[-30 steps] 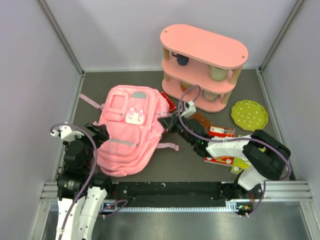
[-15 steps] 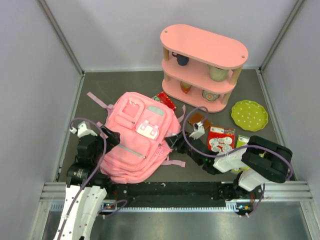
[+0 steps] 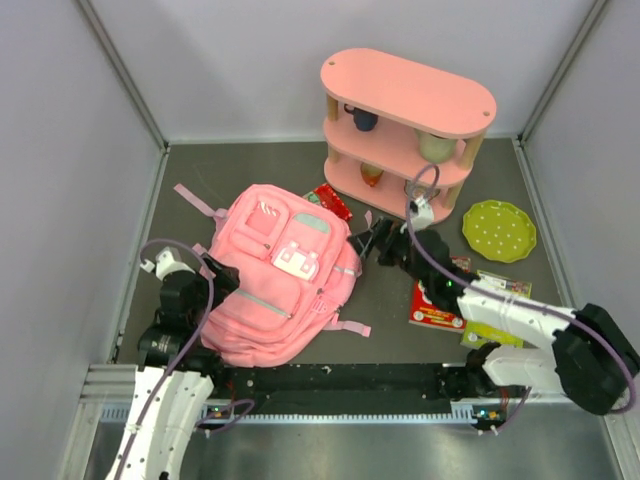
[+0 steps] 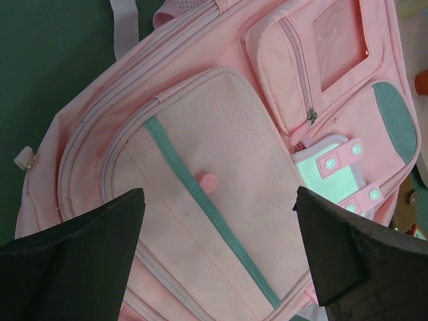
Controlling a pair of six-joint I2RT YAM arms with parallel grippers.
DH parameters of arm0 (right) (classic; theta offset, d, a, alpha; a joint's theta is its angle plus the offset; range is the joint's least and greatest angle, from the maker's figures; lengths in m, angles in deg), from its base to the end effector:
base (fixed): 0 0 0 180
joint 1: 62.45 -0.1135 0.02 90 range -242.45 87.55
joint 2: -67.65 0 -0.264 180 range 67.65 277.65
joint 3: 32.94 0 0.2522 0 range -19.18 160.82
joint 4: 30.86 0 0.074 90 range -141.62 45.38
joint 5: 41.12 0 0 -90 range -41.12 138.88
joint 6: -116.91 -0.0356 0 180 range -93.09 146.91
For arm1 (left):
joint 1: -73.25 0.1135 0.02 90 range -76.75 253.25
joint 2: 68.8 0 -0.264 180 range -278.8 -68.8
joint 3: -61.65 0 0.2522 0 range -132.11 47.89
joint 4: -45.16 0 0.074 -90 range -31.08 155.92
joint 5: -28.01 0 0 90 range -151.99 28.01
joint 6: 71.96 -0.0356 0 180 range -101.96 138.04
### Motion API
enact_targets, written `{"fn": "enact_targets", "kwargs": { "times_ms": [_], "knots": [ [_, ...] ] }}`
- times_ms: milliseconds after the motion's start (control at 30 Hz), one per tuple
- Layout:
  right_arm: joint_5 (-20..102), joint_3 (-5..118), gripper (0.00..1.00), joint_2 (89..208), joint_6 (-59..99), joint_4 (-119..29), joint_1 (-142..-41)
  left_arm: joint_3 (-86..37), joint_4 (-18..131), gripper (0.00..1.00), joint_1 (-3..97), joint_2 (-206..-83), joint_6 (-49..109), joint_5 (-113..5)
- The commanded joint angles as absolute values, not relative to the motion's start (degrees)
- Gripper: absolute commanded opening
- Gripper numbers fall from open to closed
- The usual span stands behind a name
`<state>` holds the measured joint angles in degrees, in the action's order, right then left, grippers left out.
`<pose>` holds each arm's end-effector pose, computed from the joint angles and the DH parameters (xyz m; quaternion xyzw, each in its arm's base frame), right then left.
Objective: Pack the student bag
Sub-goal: Adjust the student bag at the center of the board.
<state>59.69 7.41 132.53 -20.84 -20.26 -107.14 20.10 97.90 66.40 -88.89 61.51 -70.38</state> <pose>0.1775 0.1662 0.2216 0.0790 0.7823 0.3915 0.4780 0.1000 -0.0068 0.2397 -0.3071 0.8139 -0.1502 0.4697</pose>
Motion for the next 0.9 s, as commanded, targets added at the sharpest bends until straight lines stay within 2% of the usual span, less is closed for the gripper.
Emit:
{"fn": "enact_targets", "kwargs": {
  "times_ms": [0,33,167,333,533,700,867],
  "knots": [
    [42.83,20.26,0.99,141.87,-8.44,-31.6,-99.72,20.64,95.13,0.98,66.48,-88.39,62.16,-70.78],
    [37.42,22.2,0.99,144.17,-6.77,-31.87,-98.58,20.82,95.13,0.98,66.48,-88.39,62.43,-70.26],
    [31.14,33.97,0.99,156.48,1.14,-34.59,-98.05,22.48,95.13,0.98,66.48,-87.87,63.13,-69.73],
    [32.7,43.81,0.99,169.74,3.26,-35.22,-97.78,22.66,95.04,0.98,66.4,-86.9,63.05,-69.03],
    [32.18,48.14,0.99,174.17,4.76,-35.3,-97.61,22.49,94.78,0.98,66.48,-87.08,62.69,-68.58],
    [39.38,47.26,0.99,171.63,7.65,-36.01,-97.35,22.23,94.51,0.98,66.48,-87.6,62.25,-68.41],
    [34.75,58.06,0.99,180.04,10.82,-46.44,-96.2,22.49,93.2,0.98,66.48,-88.3,62.25,-68.06]
  ]
}}
